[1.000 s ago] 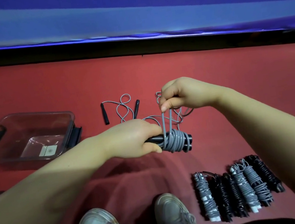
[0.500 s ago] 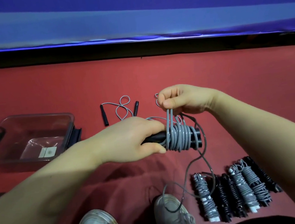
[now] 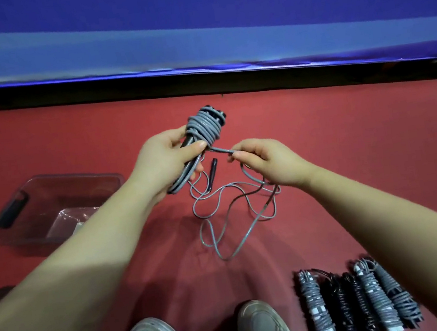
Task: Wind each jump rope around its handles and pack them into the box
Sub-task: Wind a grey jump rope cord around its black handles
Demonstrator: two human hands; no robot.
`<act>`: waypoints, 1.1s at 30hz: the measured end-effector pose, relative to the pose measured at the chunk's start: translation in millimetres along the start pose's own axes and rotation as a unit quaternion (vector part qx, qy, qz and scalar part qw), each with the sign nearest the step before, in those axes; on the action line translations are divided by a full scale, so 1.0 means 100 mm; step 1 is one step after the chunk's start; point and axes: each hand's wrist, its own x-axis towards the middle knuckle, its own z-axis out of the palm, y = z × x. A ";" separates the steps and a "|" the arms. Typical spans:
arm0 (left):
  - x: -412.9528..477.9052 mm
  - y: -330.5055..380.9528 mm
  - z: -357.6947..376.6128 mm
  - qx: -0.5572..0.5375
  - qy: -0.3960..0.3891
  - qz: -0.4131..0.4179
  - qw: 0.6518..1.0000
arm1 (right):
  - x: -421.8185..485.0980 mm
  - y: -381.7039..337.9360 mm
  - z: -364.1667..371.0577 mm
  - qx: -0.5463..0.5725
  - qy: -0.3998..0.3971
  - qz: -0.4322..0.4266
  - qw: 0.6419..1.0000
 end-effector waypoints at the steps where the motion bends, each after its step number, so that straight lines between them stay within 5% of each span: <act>1: 0.00 0.00 0.00 -0.007 0.001 -0.003 1.000 | 0.03 0.03 -0.02 -0.044 0.014 -0.021 0.999; 8: 0.07 0.21 -0.10 -0.116 0.032 0.000 0.993 | -0.01 0.40 0.02 -0.069 0.083 0.014 0.994; 13: 0.11 0.35 -0.21 -0.108 0.039 0.024 0.993 | -0.32 1.13 0.11 -0.143 -0.158 0.290 0.933; 15: 0.12 0.30 -0.17 -0.047 0.026 0.023 0.998 | -0.32 1.11 0.03 -0.034 -0.165 0.318 0.933; 19: 0.16 0.25 -0.05 -0.021 0.001 0.001 1.000 | -0.06 0.66 -0.16 0.218 -0.128 0.245 0.936; 25: 0.13 0.32 0.04 -0.011 -0.029 0.006 1.000 | 0.26 -0.11 0.06 0.306 -0.084 0.051 0.947; 30: 0.14 0.36 -0.01 0.007 0.029 0.015 0.999 | 0.28 -0.24 0.30 0.481 -0.079 0.115 0.865; 31: 0.15 0.35 -0.03 0.022 0.035 0.016 0.999 | 0.26 -0.26 0.31 0.476 -0.076 0.133 0.866; 33: 0.17 0.28 -0.06 0.050 0.034 0.009 0.998 | 0.21 -0.36 0.29 0.331 -0.046 0.129 0.934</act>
